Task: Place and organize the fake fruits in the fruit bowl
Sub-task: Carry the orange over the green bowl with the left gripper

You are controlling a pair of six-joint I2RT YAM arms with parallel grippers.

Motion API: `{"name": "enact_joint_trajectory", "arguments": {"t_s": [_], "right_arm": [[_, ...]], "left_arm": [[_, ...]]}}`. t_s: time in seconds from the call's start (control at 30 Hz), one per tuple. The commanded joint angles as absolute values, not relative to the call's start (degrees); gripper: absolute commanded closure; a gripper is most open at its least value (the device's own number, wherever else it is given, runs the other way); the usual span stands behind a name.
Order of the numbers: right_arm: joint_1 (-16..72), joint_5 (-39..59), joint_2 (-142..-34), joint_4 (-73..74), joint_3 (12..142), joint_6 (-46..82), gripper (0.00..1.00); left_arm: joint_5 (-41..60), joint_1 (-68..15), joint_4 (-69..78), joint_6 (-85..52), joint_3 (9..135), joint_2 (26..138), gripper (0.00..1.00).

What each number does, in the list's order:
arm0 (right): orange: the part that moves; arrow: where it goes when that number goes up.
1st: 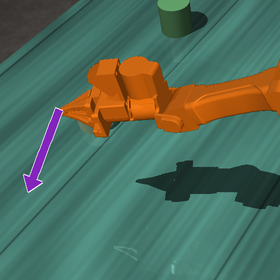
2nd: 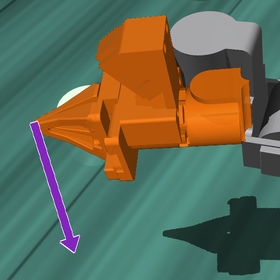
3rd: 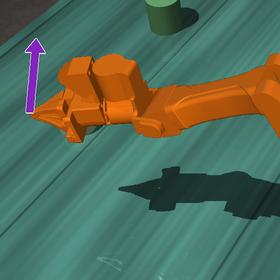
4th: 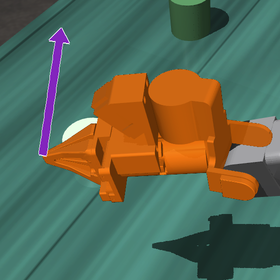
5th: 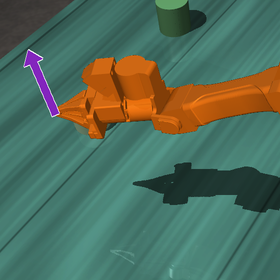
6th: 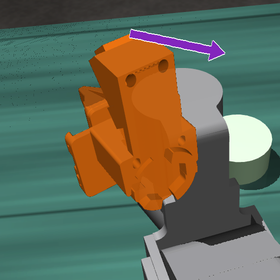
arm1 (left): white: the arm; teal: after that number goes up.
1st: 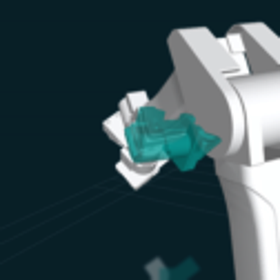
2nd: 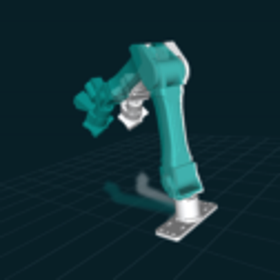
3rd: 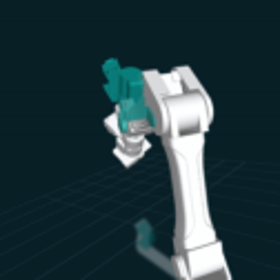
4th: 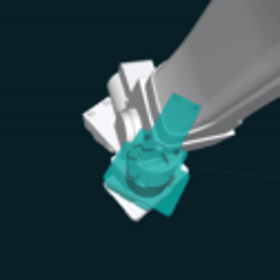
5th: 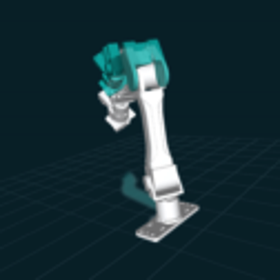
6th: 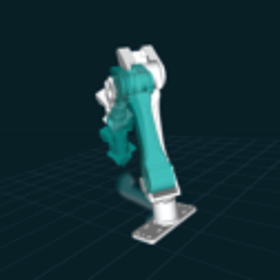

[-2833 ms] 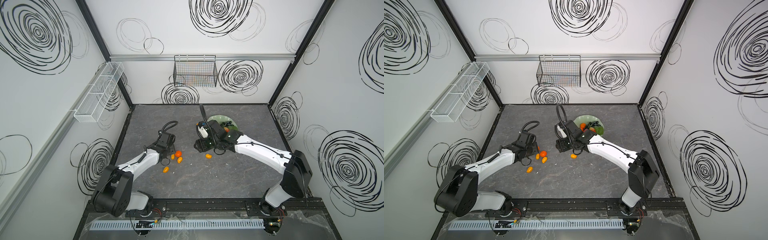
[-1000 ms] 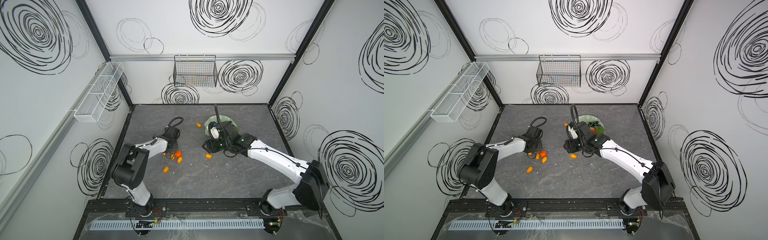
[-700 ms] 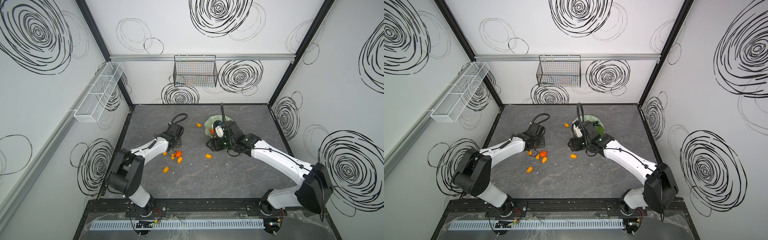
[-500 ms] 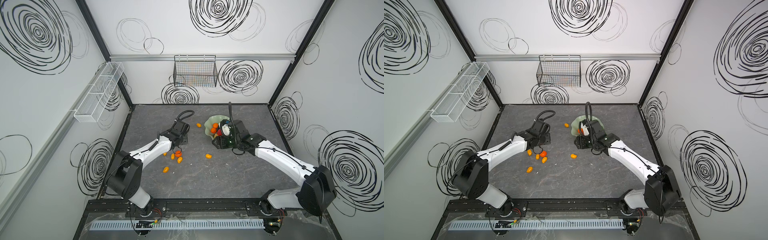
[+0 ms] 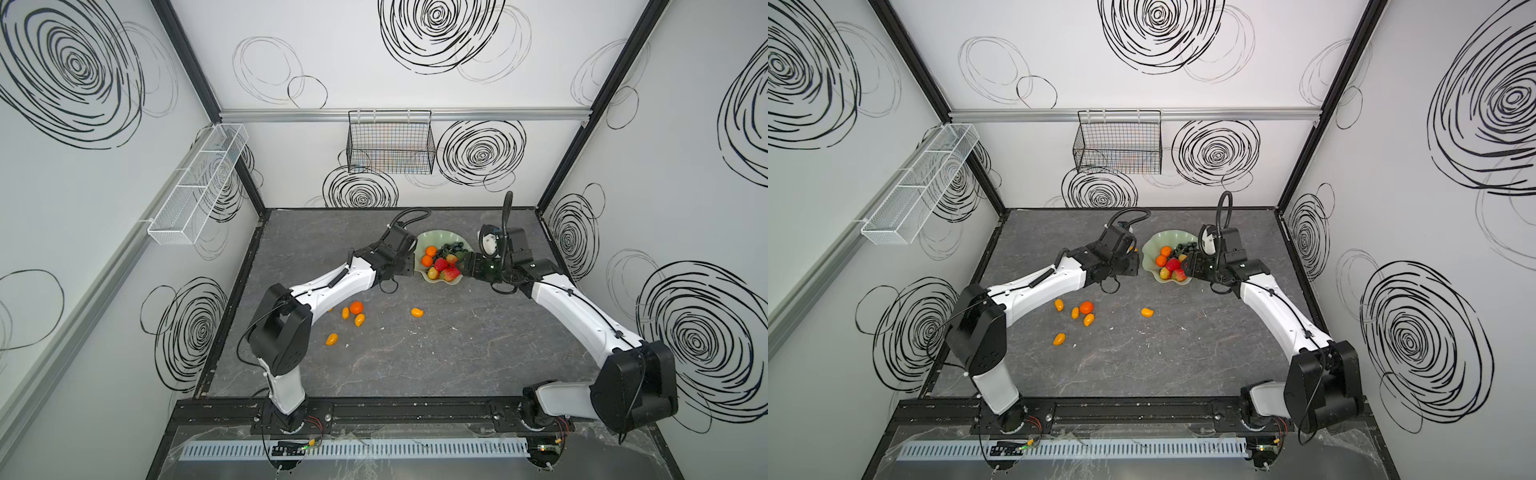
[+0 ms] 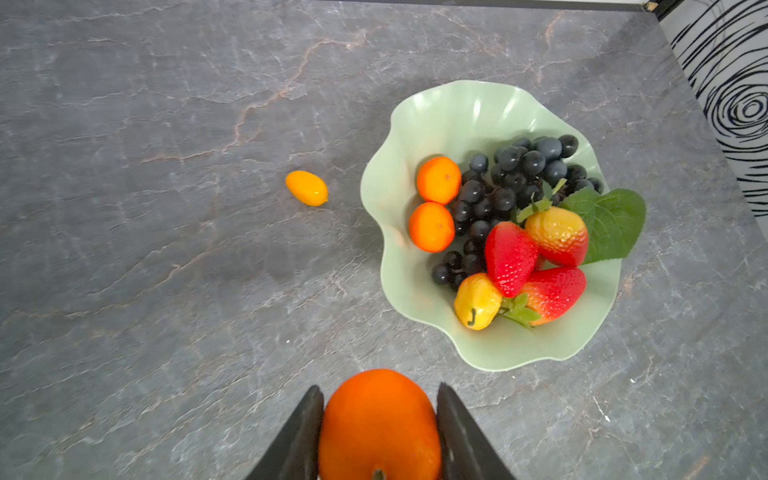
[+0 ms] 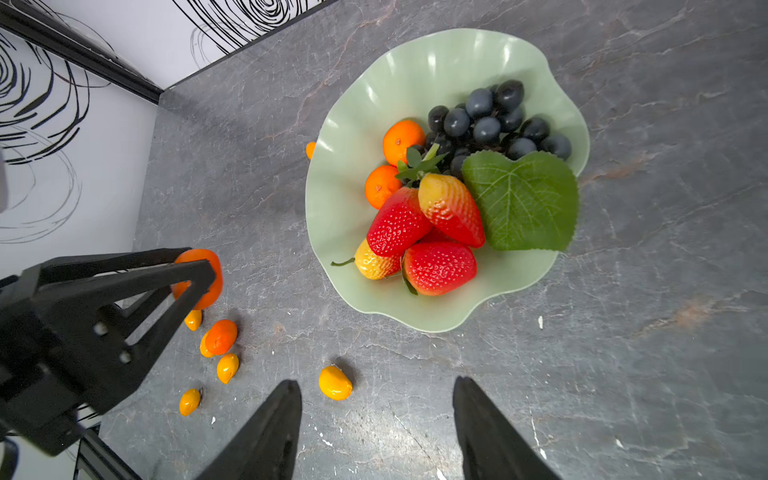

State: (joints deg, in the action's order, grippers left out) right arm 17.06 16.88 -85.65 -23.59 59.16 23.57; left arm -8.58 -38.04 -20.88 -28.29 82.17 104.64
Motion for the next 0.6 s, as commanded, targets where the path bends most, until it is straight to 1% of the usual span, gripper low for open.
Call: {"name": "enact_joint_trajectory", "arguments": {"t_s": [0.0, 0.4, 0.57], "right_arm": [[16.73, 18.0, -86.54, -23.95, 61.26, 24.35, 0.37], [16.48, 17.06, -86.58, -25.56, 62.59, 24.26, 0.38], [15.69, 17.91, -88.23, -25.66, 64.85, 23.93, 0.37]], "left_arm": [[-7.21, -38.23, -19.16, -27.38, 86.73, 108.06, 0.56], [-4.85, -38.06, -20.56, -25.01, 99.52, 120.75, 0.56], [-3.92, -37.97, -22.14, -24.61, 102.95, 124.04, 0.56]]}}
